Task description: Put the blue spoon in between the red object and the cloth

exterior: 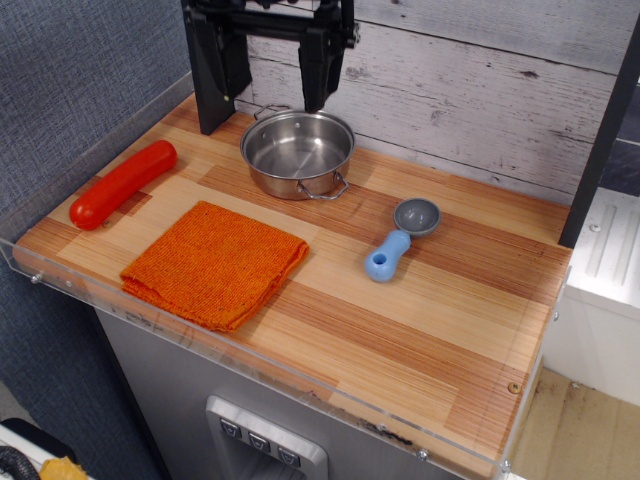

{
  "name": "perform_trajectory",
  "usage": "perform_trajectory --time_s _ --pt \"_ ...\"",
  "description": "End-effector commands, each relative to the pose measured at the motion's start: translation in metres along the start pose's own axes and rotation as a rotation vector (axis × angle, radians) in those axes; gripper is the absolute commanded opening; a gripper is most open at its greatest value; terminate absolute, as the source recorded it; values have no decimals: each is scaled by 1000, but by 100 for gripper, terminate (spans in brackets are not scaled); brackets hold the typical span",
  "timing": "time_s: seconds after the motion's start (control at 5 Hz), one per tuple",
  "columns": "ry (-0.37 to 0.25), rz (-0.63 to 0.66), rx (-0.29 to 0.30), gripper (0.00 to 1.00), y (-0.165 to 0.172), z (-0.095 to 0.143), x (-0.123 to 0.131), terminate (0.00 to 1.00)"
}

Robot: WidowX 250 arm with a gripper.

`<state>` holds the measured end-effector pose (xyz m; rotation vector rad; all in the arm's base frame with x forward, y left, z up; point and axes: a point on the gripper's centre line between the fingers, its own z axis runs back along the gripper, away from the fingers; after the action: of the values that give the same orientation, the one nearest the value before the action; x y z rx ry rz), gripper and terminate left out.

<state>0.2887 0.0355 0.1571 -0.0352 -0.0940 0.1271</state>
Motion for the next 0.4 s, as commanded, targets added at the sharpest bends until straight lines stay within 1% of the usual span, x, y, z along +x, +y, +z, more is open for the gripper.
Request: perform_trajectory --time_s 0.0,0.2 --pt "-9 6 -54 100 -17 -22 6 0" --pt "11 -6 -35 100 -37 -55 15 0"
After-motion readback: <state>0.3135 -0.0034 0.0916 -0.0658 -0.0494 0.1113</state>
